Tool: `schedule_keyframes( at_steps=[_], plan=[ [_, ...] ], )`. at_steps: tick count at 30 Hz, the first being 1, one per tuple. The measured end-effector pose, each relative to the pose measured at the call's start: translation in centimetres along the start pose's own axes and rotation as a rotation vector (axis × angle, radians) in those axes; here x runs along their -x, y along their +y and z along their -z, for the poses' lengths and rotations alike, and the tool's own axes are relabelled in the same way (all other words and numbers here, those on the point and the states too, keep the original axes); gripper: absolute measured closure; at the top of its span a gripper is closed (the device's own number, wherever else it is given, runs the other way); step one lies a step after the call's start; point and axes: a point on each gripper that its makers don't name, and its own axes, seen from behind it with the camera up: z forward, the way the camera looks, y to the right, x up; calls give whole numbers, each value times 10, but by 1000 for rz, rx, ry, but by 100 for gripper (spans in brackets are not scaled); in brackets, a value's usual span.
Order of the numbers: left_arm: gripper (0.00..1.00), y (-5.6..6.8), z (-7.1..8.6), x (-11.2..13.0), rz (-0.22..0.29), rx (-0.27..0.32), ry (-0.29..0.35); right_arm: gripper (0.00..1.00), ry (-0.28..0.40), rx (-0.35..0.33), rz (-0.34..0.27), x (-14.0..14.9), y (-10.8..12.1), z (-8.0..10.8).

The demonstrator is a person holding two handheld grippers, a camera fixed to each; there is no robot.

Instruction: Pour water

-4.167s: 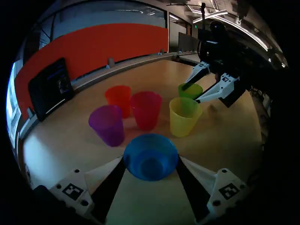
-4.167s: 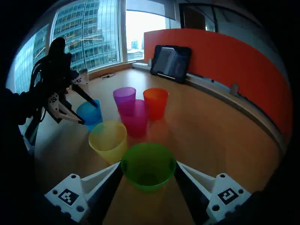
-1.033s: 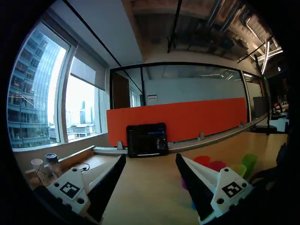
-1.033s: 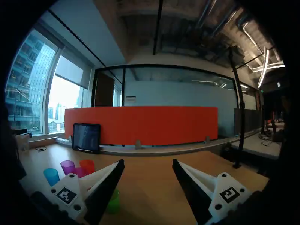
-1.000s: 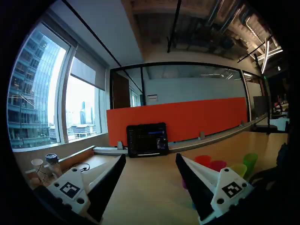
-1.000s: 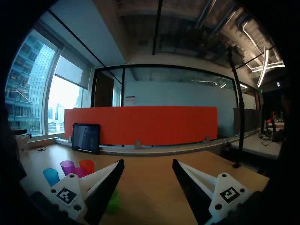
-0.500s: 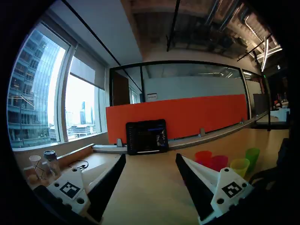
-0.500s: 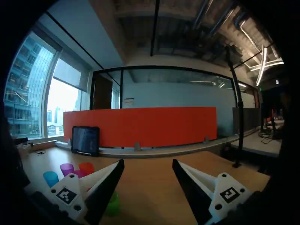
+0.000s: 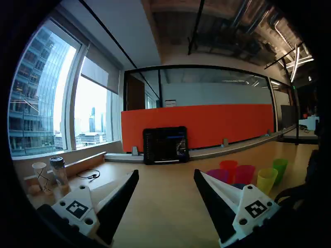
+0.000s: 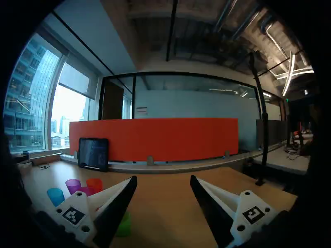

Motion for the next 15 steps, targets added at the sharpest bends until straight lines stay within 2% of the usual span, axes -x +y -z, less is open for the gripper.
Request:
schedule_keyframes(
  at_steps=[5,15],
  plan=[
    [1,-3,0,9,18,4,-13,1,6,-3,4,-4,-2,0],
    [1,-1,-3,24,45,20,-41,1,8,-9,25,-8,-9,-2]
  ],
)
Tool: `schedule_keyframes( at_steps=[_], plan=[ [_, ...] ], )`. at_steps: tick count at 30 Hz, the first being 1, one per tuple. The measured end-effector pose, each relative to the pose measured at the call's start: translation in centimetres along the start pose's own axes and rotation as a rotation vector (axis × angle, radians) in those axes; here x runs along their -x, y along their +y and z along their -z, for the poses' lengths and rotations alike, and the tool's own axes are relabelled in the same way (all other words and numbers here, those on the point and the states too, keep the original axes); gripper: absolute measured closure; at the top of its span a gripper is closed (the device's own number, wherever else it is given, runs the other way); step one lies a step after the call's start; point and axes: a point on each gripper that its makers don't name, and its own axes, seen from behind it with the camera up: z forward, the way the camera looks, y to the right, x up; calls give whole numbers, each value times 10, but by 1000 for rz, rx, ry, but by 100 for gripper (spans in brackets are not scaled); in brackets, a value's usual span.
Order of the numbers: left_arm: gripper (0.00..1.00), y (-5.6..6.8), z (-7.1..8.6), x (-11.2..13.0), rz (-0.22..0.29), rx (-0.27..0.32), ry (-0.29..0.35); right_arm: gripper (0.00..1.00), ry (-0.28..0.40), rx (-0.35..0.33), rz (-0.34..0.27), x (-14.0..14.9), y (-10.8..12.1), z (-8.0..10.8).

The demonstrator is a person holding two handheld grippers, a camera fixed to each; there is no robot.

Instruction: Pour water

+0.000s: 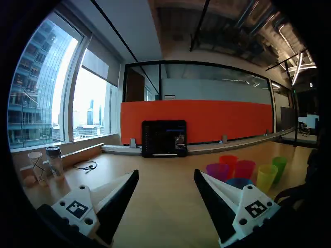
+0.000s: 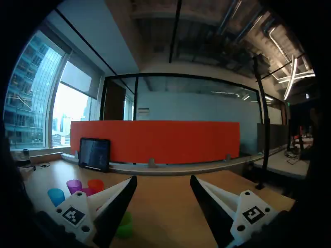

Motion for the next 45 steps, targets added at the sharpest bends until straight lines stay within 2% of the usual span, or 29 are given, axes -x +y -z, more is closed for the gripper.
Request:
schedule_keyframes(
  at_steps=[21,36,45],
  plan=[
    [1,-2,-7,8,12,6,-20,0,-4,-10,5,0,-8,-2],
    [1,-1,-5,9,10,8,-21,1,10,8,-12,-1,10,-1],
    [1,-2,-5,9,9,8,-22,1,-5,-11,-4,11,9,-6]
  ],
)
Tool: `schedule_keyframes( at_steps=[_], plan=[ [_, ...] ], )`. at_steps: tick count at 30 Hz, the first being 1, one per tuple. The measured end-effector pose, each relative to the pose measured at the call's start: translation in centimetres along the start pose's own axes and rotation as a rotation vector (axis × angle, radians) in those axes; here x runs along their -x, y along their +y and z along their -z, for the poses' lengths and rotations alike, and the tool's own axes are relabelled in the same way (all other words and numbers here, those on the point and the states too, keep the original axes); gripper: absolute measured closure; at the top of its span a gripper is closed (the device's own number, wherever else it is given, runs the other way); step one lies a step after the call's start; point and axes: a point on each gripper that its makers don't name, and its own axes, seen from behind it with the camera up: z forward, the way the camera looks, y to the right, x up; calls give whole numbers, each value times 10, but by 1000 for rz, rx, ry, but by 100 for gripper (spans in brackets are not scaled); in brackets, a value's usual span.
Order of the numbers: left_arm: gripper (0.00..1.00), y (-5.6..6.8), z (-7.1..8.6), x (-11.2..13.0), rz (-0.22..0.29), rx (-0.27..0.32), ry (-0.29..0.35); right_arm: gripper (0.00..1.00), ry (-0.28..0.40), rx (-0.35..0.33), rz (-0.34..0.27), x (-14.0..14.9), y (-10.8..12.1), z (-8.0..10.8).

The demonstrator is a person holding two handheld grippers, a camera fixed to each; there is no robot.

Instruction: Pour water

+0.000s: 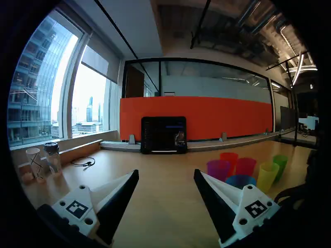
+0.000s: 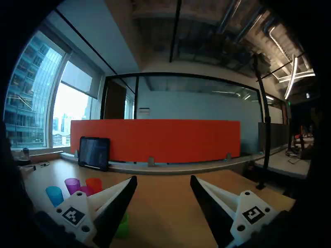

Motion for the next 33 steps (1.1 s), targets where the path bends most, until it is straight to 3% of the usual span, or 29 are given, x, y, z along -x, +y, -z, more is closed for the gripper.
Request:
schedule_keyframes(
  at_steps=[11,33],
  plan=[
    [1,0,0,0,-1,0,0,1,-8,-39,-26,31,-10,-7],
    [1,0,-1,1,-1,0,0,1,-37,-22,-48,65,14,3]
  ],
)
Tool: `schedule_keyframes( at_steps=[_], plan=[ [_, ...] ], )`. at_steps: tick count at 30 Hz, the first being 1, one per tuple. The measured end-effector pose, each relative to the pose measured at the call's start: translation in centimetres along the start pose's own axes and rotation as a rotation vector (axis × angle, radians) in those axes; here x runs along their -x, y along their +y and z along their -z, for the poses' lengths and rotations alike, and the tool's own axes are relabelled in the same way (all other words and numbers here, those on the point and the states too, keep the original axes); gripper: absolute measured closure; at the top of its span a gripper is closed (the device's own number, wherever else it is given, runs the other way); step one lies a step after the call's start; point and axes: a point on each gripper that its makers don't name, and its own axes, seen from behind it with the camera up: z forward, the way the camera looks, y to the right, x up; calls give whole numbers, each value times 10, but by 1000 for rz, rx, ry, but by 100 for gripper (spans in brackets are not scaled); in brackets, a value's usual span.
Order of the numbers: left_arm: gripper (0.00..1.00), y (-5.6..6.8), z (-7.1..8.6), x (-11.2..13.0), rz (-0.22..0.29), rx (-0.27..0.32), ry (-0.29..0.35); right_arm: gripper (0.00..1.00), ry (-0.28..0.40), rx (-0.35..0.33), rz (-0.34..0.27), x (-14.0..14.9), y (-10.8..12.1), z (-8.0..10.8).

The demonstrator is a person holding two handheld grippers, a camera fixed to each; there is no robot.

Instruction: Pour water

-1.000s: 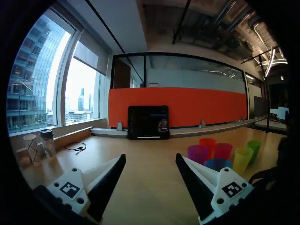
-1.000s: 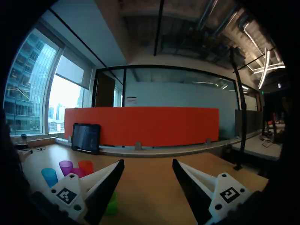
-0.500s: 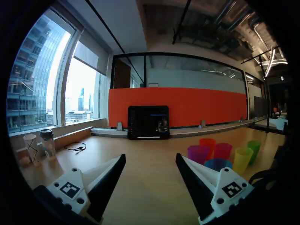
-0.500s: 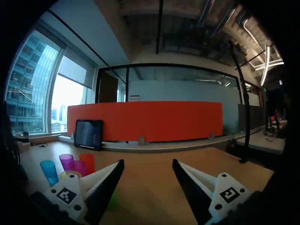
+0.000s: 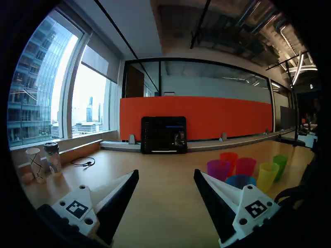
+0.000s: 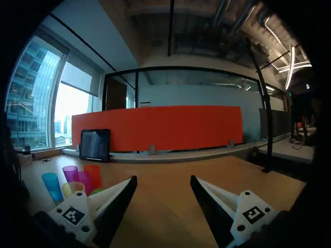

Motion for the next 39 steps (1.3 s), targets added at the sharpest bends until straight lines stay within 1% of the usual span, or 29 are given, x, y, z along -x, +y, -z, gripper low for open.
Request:
schedule_keyframes(
  at_steps=[9,17,39],
  plan=[
    [1,0,0,0,0,0,0,1,-17,9,9,7,4,0],
    [1,0,1,0,0,0,0,1,-24,12,41,10,1,0],
    [1,1,0,-1,0,0,0,1,-28,13,41,11,2,1]
  ],
)
